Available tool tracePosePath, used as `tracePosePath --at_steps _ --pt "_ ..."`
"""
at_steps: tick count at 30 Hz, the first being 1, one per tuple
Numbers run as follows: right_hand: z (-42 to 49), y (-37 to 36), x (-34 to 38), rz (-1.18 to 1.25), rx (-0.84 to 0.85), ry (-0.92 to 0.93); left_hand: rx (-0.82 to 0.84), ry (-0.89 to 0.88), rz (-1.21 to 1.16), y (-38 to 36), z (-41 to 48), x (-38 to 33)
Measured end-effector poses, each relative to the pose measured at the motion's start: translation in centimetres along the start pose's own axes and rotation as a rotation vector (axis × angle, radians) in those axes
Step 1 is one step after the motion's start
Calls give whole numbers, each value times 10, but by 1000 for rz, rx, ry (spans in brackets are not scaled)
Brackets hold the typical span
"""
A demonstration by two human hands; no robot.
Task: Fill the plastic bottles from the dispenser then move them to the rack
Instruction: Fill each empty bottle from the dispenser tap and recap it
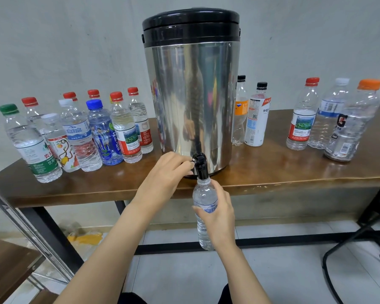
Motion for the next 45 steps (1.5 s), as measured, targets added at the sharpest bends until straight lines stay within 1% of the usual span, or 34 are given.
tracePosePath --at_steps 3,8,10,12,16,18,21,23,25,26,27,28,29,31,32,34,37,39,40,43,45 --pt "1 0 -1 11 -3 0 60 -8 30 1 2 5" --pt "0 -1 0 30 -3 -1 67 -39 -24 15 21 4" --pt "0 -1 1 31 2 -4 102 0 -89 16 45 7" --pt "0 0 1 34 12 -8 136 76 -145 11 61 13" --pt "0 1 0 29 24 -10 70 104 -174 8 56 16" --pt "0 1 0 27 23 -10 63 128 -176 8 53 15" --pt "0 2 1 29 19 -2 70 206 -251 8 49 13" --pt "-1 3 1 29 19 -4 -7 298 -315 7 39 17" --pt "-2 4 0 31 23 -8 -140 462 -364 5 22 28" --pt "-3 5 0 35 24 -9 -183 555 -377 2 12 37" --pt "-4 5 -1 41 23 -10 -188 647 -382 -4 3 47" --pt "-5 6 -2 46 23 -10 -148 739 -382 -12 -7 58" --pt "-6 6 -2 47 23 -10 -65 820 -381 -21 -16 68" --pt "-8 6 -3 41 24 -8 158 910 -377 -39 -29 79" --pt "-8 6 -3 39 24 -8 260 918 -384 -46 -32 80" --pt "-10 6 -2 30 28 -16 413 916 -402 -60 -34 81" --pt "-13 6 -2 27 35 -24 554 929 -337 -69 -35 83" --pt "-16 7 -3 36 38 -27 586 922 -262 -70 -34 83" --pt "-18 8 -3 39 40 -28 573 918 -237 -69 -33 83" --pt "-23 8 -3 28 43 -20 463 916 -259 -65 -32 80" --pt "-27 8 -1 28 46 -16 424 924 -288 -64 -33 77"
Point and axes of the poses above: each hand's wrist, its own z-axis towards the middle knuckle, its own y-axis out of the back of the hand, x = y × z, the point moved 3 cm from there along z, towards the middle knuckle, and after that the axes turned 14 degrees about x, right-handed, at the moved point
